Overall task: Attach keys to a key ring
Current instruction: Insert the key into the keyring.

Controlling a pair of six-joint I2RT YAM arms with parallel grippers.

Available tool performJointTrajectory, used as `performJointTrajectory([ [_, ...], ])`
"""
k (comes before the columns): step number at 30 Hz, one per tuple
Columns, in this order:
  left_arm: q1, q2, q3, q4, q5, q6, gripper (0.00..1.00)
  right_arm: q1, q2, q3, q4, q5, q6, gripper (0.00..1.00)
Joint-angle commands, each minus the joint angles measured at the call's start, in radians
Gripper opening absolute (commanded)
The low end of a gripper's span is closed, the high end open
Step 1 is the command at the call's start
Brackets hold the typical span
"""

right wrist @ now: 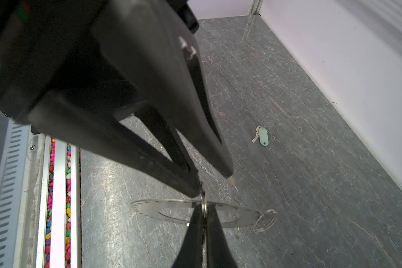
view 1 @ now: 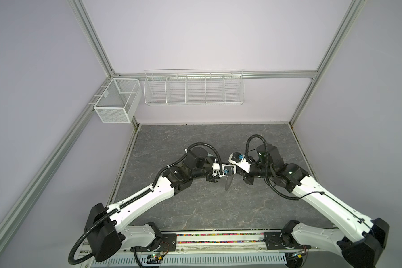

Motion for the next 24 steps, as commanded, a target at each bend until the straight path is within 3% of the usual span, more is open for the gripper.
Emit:
performJointTrajectory([
  [1, -0.008, 0.020, 0.037, -0.022, -0.006, 0.026, 0.22, -0.001, 0.006, 0.024, 0.016, -0.041, -0.018, 0.07],
  [13, -0.009, 0.062, 0.071, -0.077, -0.007, 0.044, 0.20, 0.003, 0.003, 0.021, 0.035, -0.049, -0.032, 0.07],
  [24, -0.011, 0.116, 0.141, -0.207, 0.051, 0.061, 0.02, 0.032, -0.033, -0.012, 0.063, -0.012, -0.117, 0.07],
])
